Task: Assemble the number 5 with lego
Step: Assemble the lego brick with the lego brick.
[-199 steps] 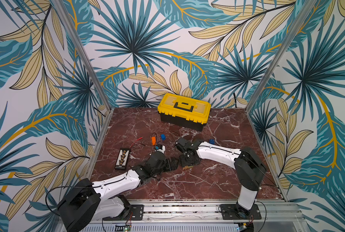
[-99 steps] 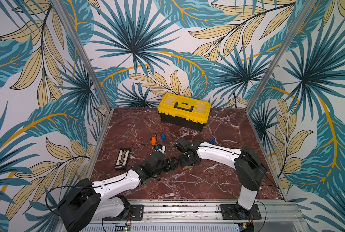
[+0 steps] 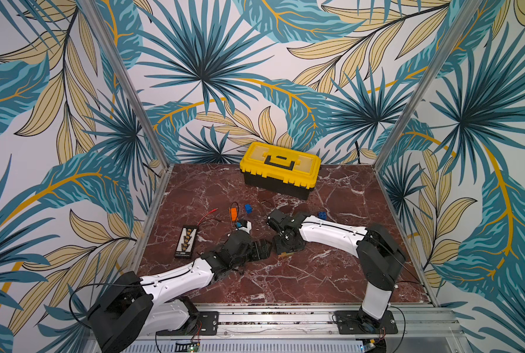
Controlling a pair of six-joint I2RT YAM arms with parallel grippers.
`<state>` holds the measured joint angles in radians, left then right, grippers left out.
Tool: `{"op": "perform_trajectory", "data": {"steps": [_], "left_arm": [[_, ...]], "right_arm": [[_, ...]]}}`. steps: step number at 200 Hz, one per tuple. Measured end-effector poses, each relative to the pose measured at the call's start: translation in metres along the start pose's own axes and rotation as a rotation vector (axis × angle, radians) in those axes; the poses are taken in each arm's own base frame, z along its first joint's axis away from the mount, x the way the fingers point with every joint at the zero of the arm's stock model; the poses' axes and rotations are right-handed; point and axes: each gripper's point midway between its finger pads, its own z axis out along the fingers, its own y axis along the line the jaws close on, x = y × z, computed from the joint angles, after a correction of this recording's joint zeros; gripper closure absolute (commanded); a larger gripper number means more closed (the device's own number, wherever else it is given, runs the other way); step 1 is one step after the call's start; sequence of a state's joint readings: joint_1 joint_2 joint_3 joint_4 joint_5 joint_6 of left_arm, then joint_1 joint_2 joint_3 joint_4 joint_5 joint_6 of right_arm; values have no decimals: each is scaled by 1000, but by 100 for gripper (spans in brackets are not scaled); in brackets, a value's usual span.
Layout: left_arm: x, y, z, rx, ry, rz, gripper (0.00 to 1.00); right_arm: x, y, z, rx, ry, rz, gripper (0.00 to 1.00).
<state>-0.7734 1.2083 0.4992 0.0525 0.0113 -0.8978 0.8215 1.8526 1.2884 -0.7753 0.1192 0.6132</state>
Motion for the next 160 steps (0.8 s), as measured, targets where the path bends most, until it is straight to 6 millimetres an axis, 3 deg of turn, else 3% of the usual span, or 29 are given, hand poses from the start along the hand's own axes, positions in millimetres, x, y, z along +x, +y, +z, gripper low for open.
{"op": "perform_trajectory", "data": {"steps": [160], "left_arm": [[0, 0, 0, 0, 0, 0, 0]], "right_arm": [[0, 0, 0, -5, -8, 1, 34]]}}
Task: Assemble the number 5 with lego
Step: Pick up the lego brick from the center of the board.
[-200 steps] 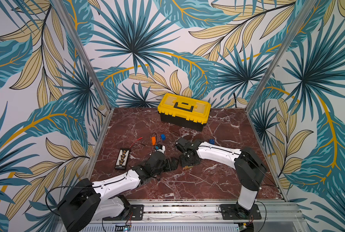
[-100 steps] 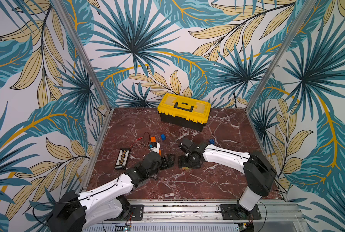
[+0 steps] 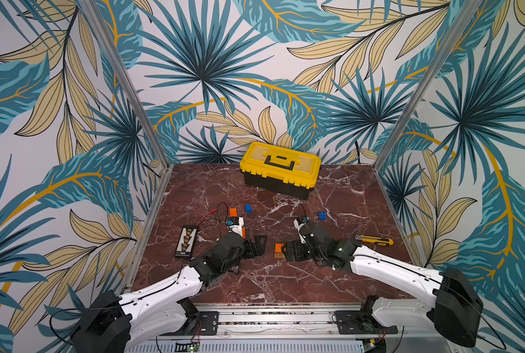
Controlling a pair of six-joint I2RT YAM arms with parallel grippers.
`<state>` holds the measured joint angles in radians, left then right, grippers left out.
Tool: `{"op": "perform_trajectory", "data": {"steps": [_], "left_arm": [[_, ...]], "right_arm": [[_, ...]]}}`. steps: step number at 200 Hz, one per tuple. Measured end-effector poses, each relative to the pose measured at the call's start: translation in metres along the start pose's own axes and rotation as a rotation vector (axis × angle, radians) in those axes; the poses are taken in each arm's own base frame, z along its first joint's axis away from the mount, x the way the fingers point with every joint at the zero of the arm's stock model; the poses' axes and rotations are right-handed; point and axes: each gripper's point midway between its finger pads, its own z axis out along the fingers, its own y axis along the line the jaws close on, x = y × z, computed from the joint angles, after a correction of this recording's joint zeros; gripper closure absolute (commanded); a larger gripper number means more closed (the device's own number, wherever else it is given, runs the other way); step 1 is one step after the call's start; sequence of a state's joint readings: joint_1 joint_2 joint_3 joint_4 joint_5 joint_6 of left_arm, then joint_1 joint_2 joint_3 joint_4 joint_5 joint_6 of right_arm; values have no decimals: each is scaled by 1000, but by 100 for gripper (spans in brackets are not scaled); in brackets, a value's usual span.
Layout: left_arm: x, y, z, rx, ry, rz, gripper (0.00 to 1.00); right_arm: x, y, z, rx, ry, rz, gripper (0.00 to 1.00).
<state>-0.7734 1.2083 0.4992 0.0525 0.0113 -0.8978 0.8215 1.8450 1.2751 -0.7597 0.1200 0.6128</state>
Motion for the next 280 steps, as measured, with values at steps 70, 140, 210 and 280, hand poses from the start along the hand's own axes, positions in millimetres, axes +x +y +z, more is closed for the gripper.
{"op": "perform_trajectory", "data": {"steps": [70, 140, 210, 280], "left_arm": [[0, 0, 0, 0, 0, 0, 0], [-1, -1, -2, 4, -3, 0, 0], [-1, -1, -2, 3, -2, 0, 0], [0, 1, -2, -6, 0, 0, 0]], "right_arm": [[0, 0, 0, 0, -1, 0, 34], [0, 0, 0, 1, -1, 0, 34], [0, 0, 0, 2, -2, 0, 34], [3, 0, 3, 7, 18, 6, 24]]}}
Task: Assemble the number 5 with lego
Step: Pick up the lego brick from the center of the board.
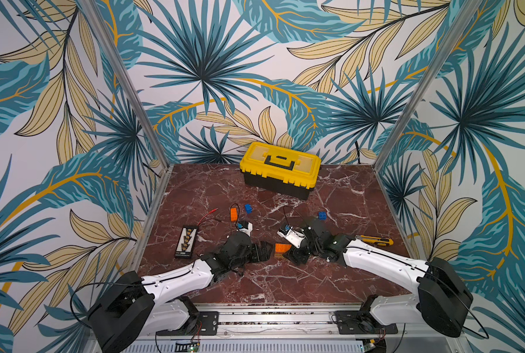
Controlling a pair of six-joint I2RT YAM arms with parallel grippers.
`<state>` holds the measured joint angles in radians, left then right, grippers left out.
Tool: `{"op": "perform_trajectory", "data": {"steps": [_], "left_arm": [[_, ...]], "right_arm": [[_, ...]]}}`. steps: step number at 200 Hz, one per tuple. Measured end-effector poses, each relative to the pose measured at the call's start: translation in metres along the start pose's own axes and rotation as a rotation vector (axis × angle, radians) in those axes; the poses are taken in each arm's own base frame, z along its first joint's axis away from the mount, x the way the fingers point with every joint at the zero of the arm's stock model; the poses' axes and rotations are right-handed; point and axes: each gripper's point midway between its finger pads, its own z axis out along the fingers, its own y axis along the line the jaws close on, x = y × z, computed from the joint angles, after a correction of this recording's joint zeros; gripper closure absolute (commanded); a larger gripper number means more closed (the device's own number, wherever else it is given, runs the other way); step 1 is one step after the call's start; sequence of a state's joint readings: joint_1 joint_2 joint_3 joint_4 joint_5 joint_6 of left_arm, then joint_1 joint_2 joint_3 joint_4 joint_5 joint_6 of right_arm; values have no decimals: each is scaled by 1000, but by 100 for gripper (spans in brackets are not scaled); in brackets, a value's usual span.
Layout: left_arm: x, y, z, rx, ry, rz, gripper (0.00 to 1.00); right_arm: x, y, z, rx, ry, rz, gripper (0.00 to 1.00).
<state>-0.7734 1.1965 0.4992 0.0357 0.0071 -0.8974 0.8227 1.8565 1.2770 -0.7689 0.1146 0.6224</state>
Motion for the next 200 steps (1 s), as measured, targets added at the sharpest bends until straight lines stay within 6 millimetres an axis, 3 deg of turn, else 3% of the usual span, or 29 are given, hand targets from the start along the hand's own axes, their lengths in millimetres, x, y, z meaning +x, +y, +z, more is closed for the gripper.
{"op": "perform_trajectory", "data": {"steps": [72, 120, 200], "left_arm": [[-1, 1, -1, -4, -5, 0, 0], [-2, -1, -2, 1, -11, 0, 0], [-3, -1, -2, 2, -12, 0, 0]], "right_arm": [[-4, 0, -6, 8, -5, 2, 21], [-4, 0, -6, 9, -7, 4, 30], [-3, 0, -5, 1, -16, 13, 34]]}}
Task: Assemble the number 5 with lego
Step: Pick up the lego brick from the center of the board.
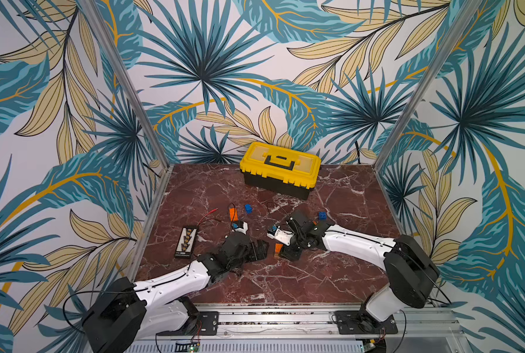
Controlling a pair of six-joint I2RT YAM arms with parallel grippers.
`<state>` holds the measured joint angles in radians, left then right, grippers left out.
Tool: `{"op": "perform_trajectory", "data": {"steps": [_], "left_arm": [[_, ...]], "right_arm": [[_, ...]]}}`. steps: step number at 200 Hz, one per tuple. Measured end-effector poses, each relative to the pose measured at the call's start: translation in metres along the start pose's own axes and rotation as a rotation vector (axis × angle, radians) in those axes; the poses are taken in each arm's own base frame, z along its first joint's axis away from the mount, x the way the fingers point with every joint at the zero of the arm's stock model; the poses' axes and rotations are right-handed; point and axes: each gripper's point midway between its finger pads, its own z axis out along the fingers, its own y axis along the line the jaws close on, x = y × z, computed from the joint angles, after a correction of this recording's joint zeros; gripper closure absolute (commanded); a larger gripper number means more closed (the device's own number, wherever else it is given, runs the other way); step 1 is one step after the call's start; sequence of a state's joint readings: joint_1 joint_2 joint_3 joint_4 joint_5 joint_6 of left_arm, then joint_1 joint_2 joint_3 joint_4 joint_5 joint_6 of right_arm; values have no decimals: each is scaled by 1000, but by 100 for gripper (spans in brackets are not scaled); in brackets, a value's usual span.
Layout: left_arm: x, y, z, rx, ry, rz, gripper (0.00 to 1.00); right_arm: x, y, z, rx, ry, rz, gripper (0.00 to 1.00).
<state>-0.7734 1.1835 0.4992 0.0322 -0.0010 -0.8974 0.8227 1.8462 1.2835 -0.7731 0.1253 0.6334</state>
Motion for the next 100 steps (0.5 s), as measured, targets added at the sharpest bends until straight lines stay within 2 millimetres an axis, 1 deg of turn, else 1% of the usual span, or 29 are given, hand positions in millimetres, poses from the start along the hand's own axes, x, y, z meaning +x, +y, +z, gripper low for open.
{"op": "perform_trajectory", "data": {"steps": [73, 100], "left_arm": [[0, 0, 0, 1, 0, 0, 0], [0, 0, 0, 1, 0, 0, 0]], "right_arm": [[0, 0, 0, -13, -13, 7, 34], [0, 0, 0, -14, -11, 7, 28]]}}
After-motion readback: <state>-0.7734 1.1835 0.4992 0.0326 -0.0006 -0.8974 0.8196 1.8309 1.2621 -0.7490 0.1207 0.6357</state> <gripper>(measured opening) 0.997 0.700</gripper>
